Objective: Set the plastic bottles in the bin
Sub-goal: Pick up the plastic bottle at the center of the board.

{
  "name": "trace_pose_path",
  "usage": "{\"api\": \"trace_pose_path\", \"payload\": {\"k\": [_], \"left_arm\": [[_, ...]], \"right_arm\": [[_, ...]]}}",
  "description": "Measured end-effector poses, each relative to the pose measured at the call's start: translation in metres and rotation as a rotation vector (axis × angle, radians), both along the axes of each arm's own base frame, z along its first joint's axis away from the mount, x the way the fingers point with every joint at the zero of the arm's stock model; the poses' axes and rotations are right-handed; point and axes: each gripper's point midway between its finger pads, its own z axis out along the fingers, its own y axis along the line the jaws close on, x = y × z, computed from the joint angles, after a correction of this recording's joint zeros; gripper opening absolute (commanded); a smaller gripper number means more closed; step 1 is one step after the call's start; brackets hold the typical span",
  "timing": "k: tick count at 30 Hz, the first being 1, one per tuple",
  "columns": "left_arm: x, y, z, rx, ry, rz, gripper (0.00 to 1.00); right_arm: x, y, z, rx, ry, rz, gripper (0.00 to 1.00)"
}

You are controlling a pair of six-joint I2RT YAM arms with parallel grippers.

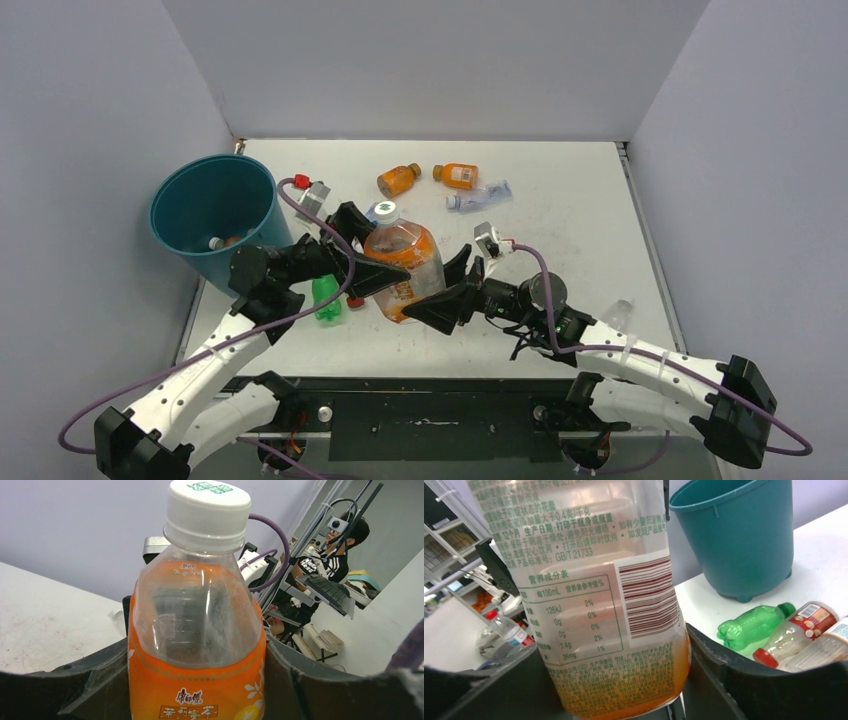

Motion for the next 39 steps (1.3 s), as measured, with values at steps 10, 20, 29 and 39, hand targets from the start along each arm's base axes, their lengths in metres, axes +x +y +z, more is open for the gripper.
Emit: {"api": "trace_pose_path", "payload": {"k": [10,20,29,39], "left_arm": [[-0.005,0.014,0.012,-0.028,-0.046,0.094,0.96],[0.011,0.04,0.051,-0.09,-0.068,0.341,0.99],[0.036,0.025,0.039,-0.005,-0.02,0.355,0.75],[0.034,0.019,0.03,0.033,-0.039,0.321,0.0]], "right_arm": [[-0.005,-0.005,0.008,0.003,-0.087,-0.044,0.3],[0.003,-0.013,-0.016,-0.117,-0.143,-0.107,0.28],[0.006,-0.013,-0.024,-0.15,-0.151,-0.12,0.26],[0.011,-0.014,-0.032,-0.178,-0.117,-0.147,0.75]]}}
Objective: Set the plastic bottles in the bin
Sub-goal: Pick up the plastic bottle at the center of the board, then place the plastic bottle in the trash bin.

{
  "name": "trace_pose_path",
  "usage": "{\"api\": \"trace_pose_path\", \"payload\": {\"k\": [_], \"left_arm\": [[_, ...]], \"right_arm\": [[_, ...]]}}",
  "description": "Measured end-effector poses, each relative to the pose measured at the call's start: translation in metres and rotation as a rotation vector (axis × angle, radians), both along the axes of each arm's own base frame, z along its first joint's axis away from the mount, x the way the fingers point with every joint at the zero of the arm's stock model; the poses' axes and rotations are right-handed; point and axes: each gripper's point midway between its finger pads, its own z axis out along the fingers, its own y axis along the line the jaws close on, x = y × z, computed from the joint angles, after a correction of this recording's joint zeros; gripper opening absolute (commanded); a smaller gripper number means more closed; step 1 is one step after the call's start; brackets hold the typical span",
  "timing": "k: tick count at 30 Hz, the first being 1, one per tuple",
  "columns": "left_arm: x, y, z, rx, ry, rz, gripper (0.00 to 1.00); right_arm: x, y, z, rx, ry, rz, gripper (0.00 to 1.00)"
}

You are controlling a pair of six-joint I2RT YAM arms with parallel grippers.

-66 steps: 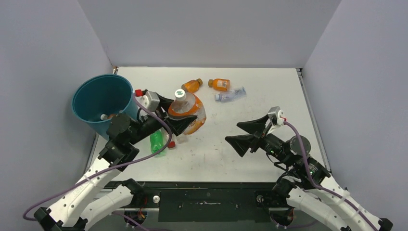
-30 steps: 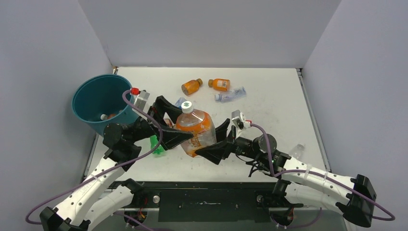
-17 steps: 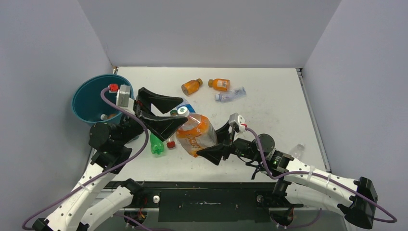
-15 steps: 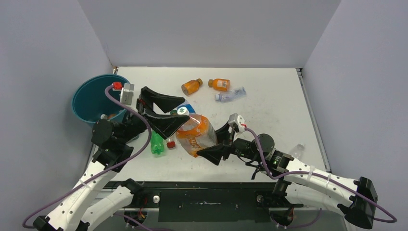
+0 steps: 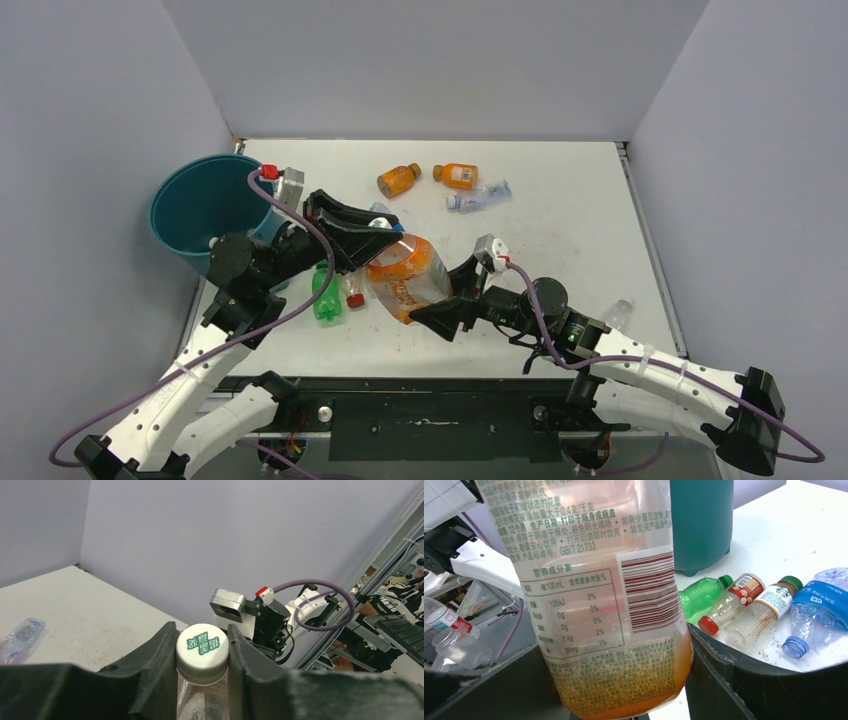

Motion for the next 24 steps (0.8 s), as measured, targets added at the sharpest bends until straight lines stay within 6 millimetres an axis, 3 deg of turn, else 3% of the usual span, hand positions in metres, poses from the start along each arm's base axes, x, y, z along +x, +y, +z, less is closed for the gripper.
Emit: {"api": "trace_pose_path", "payload": {"k": [1,7,11,19,24], "left_arm": [[0.0,0.0,0.0,0.002,-0.005,0.001,0.0],[0.007,0.001,-0.006,0.034,0.025,0.038,0.0],[0.015,0.013,0.008,0.069,0.001,0.143,0.0],[0.016,0.077,0.08,0.054,-0.175,0.5,0.0],[0.028,0.135,0.11,0.045,-0.192,0.816,0.0]], "right_arm": [[0.001,0.0,0.0,0.0,0.002,-0.004,0.94],[-0.004,-0.002,-0.002,-0.024,0.023,0.006,0.9],[-0.003,-0.009,0.003,-0.058,0.065,-0.021,0.9],[-0.008,-0.061,0.041,0.012,0.063,-0.158,0.9],[0.0,-0.096,0.051,0.096,0.056,-0.296,0.9]]}}
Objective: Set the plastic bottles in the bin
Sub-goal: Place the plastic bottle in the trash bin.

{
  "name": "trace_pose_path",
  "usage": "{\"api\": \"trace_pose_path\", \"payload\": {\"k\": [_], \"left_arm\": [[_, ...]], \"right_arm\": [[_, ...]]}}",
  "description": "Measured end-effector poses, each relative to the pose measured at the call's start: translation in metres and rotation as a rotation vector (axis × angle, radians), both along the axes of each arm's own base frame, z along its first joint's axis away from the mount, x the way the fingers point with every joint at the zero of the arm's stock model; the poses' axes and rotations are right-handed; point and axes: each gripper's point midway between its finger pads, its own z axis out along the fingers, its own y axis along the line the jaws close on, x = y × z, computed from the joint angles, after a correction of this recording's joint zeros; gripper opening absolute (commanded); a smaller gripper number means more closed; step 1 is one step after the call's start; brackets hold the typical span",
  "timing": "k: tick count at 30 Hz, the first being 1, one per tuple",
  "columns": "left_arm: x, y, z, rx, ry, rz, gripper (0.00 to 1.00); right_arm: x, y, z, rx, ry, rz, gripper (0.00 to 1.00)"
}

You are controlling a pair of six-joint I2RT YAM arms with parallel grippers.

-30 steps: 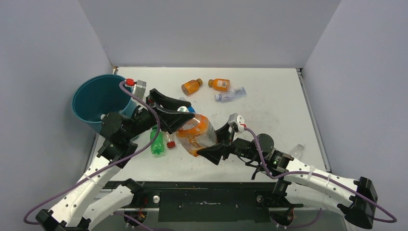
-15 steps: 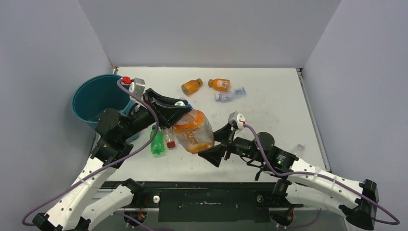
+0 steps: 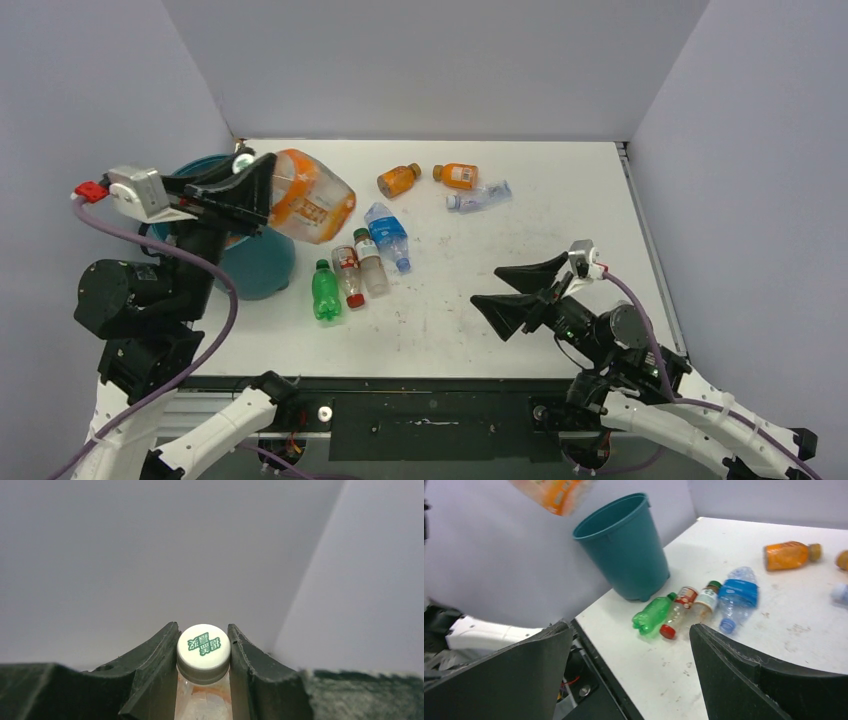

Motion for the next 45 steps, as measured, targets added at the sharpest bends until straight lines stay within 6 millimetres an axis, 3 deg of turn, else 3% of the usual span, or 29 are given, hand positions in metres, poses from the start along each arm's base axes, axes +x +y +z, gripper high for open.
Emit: {"api": "trace_pose_path", "payload": {"k": [4,9,16,21,27,33,35,37,39,40,45], "left_arm": [[0.015,0.057,0.004,-0.021,0.023,0.322,0.0],[0.038,0.112,-0.017,0.04,0.068,0.72,0.0],[0.084,0.137,-0.063,0.207,0.124,1.038,0.0],[0.1,0.171,-0.075,0.217,0.153,1.189,0.0],[0.108,0.178,-0.083,0.159,0.143,1.21,0.0],[0.135,0.178,-0.123,0.132,0.224,1.154,0.02],[0.142,0.176,-0.138,0.136,0.26,1.134,0.09],[0.148,0.173,-0.149,0.148,0.292,1.111,0.32],[0.151,0.17,-0.154,0.153,0.306,1.094,0.62],[0.152,0.169,-0.155,0.153,0.31,1.087,0.71],[0.149,0.167,-0.153,0.137,0.307,1.066,0.97]], "right_arm": [[0.017,-0.014,-0.028,-0.013,0.044,-0.123,0.9],[0.032,-0.017,-0.076,-0.088,0.112,-0.207,0.9],[0.038,-0.008,-0.104,-0.123,0.176,-0.224,0.9],[0.038,-0.004,-0.117,-0.104,0.208,-0.218,0.9],[0.038,-0.004,-0.121,-0.099,0.224,-0.218,0.9],[0.038,-0.004,-0.122,-0.1,0.224,-0.219,0.9],[0.038,-0.004,-0.122,-0.104,0.221,-0.219,0.9],[0.039,-0.003,-0.121,-0.108,0.219,-0.219,0.9],[0.04,-0.002,-0.12,-0.117,0.215,-0.22,0.9],[0.04,-0.002,-0.12,-0.12,0.215,-0.22,0.9],[0.041,0.0,-0.122,-0.138,0.213,-0.222,0.9]]}}
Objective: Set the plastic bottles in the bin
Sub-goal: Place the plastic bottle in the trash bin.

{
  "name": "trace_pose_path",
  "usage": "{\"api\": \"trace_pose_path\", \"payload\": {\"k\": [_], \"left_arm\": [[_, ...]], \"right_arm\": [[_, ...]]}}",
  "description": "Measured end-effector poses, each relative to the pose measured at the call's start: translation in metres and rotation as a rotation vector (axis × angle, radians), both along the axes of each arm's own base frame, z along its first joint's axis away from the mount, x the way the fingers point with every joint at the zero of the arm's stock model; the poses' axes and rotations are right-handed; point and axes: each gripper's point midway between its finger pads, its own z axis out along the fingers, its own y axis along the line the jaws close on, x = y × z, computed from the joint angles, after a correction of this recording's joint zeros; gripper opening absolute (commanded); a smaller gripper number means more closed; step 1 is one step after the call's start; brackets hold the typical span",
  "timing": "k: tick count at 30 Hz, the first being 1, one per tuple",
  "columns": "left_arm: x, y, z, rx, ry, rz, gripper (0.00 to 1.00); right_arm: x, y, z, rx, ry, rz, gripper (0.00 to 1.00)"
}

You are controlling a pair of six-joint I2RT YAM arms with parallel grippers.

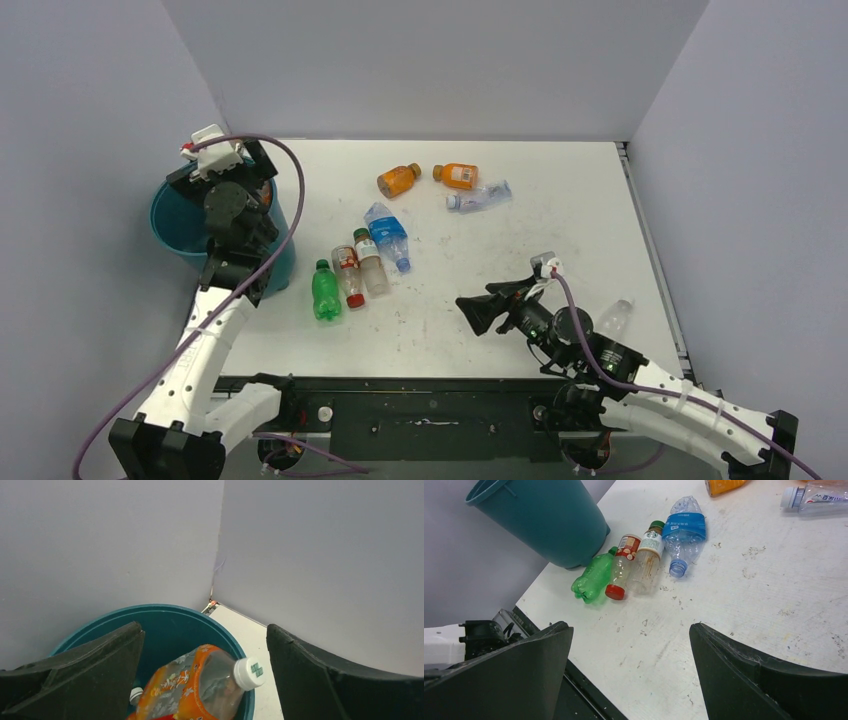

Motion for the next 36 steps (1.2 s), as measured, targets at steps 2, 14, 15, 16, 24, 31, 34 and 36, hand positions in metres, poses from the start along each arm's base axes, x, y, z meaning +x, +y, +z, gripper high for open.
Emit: {"api": "trace_pose_path", "payload": {"k": [2,14,15,16,24,31,34,36], "left_arm": [[-0.004,0.0,0.005,-0.007,-0.01,-0.005,0.96],[-0.054,-0.092,0.069,-0.102,-0.154,-0.481,0.96],[-0.056,-0.106,0.065,-0.096,-0.135,-0.547,0.96],[-0.058,-0.12,0.06,-0.088,-0.109,-0.61,0.96],[-0.065,-0.195,-0.052,-0.057,0.18,-0.978,0.96],[-0.081,-0.199,-0.14,-0.142,0.304,-1.018,0.96],[-0.084,-0.196,-0.142,-0.174,0.278,-1.01,0.96],[-0.085,-0.193,-0.129,-0.191,0.226,-1.002,0.96]], "right_arm": [[0.001,0.001,0.001,-0.002,0.001,-0.001,0.9],[0.017,0.025,-0.009,-0.133,0.024,0.007,0.9],[0.02,0.028,-0.015,-0.156,0.035,0.003,0.9],[0.023,0.031,-0.023,-0.185,0.047,0.0,0.9],[0.052,0.058,-0.084,-0.364,0.13,-0.027,0.96],[0.1,0.06,-0.14,-0.378,0.228,-0.09,0.95],[0.111,0.077,-0.154,-0.384,0.244,-0.066,0.94],[0.118,0.09,-0.158,-0.376,0.241,-0.05,0.94]]}}
